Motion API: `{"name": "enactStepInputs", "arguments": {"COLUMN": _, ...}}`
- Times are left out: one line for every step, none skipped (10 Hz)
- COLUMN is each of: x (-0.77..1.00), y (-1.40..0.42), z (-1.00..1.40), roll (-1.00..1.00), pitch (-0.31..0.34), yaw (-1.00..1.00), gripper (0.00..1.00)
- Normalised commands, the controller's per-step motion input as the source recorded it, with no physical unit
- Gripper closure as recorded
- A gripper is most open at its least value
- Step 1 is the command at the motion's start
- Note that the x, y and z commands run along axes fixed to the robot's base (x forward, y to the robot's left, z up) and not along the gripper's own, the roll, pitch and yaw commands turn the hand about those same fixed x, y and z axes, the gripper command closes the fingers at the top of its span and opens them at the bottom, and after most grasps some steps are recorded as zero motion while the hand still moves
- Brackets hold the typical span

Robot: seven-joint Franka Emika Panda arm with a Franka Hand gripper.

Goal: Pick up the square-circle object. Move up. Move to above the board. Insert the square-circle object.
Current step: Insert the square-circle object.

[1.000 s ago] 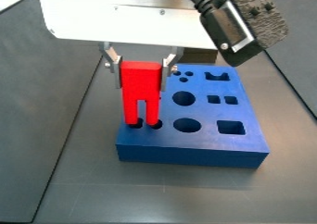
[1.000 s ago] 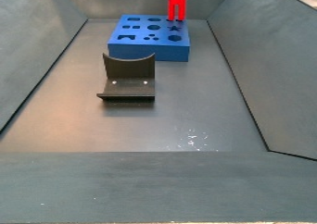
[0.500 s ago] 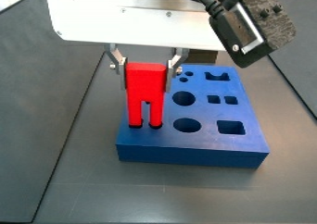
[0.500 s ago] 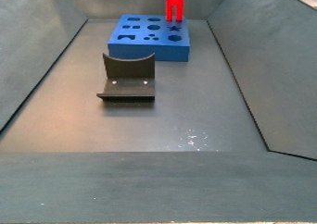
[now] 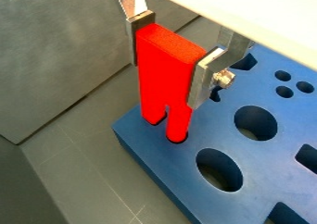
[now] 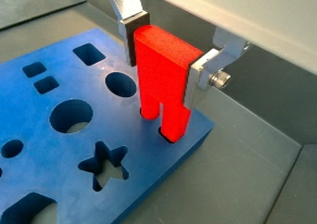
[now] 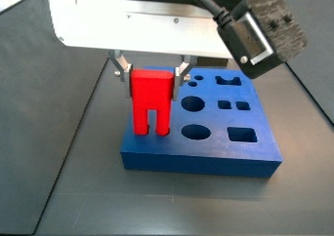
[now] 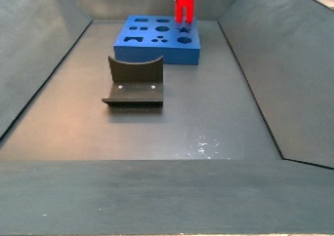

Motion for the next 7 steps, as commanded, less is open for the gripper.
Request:
{"name": "enactStepInputs", "arguments": {"x": 0.0, "y": 0.0, "z": -0.22, "roll": 0.0, "pitch": 0.0, "yaw": -0.01, "gripper": 1.0}}
{"name": "enactStepInputs", "arguments": {"x": 0.0, "y": 0.0, "z": -0.21, "roll": 0.0, "pitch": 0.0, "yaw": -0.04, "gripper": 1.0}}
{"name": "enactStepInputs", "arguments": {"x": 0.0, "y": 0.0, "z": -0.13, "roll": 0.0, "pitch": 0.0, "yaw": 0.0, "gripper": 1.0}}
{"name": "enactStepInputs", "arguments": {"x": 0.0, "y": -0.02, "z": -0.2, "roll": 0.0, "pitch": -0.004, "yaw": 0.0, "gripper": 1.0}}
{"name": "enactStepInputs", "arguments": {"x": 0.0, "y": -0.05, "z": -0.35, "roll": 0.03, "pitch": -0.02, "yaw": 0.0, "gripper": 1.0}}
{"name": "enactStepInputs", "arguments": {"x": 0.0, "y": -0.08, "z": -0.54, "roll": 0.11, "pitch": -0.056, "yaw": 0.0, "gripper": 1.0}}
{"name": "enactStepInputs", "arguments": {"x": 0.0, "y": -0.16, "z": -0.73, "roll": 0.21, "pitch": -0.109, "yaw": 0.0, "gripper": 1.0}}
